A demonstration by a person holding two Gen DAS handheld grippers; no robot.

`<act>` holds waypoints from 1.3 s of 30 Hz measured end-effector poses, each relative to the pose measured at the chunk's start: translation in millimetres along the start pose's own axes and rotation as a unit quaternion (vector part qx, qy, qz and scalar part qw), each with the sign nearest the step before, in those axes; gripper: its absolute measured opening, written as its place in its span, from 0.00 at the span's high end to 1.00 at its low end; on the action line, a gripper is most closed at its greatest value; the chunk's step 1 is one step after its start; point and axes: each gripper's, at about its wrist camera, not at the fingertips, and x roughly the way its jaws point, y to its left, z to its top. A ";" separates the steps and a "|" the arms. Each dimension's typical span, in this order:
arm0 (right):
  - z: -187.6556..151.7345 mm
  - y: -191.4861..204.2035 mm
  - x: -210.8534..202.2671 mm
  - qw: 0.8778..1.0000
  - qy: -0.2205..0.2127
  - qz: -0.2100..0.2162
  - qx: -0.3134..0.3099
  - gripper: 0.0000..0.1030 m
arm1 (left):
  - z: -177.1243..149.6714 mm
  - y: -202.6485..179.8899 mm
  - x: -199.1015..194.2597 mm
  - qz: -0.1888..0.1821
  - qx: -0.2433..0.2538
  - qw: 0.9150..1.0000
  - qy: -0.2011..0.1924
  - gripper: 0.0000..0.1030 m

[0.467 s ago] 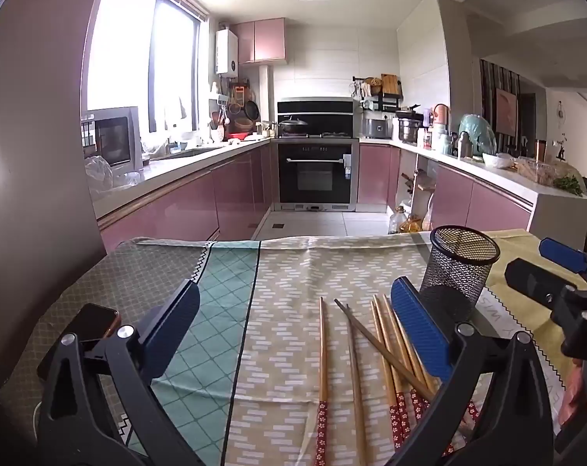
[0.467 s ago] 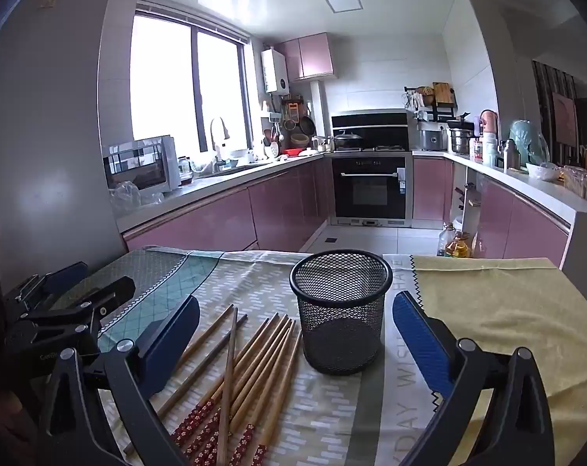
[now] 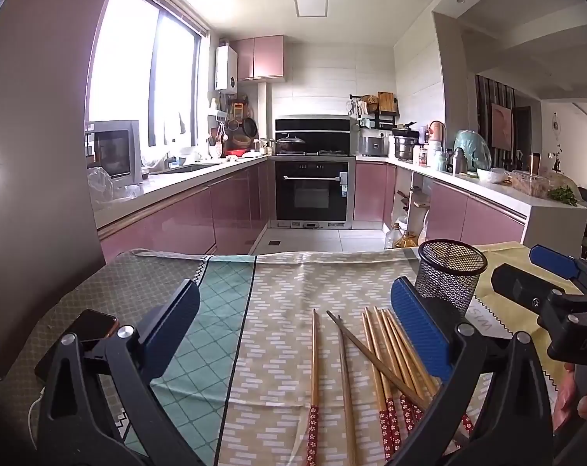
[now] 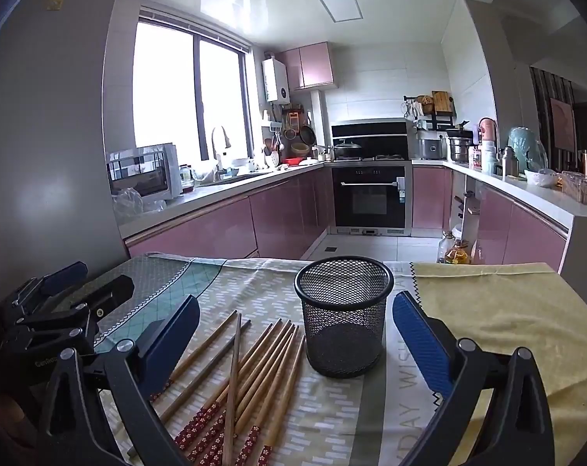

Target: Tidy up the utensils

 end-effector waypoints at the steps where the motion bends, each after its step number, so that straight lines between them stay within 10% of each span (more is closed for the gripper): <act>1: 0.9 -1.6 -1.3 1.000 -0.002 0.000 0.001 0.06 | 0.2 -0.2 -1.1 0.000 -0.001 1.000 -0.002 0.06; 39: -1.1 -5.8 -10.6 1.000 -0.016 -0.005 0.004 0.06 | 0.4 -6.9 -12.2 -0.007 -0.003 1.000 -0.023 0.06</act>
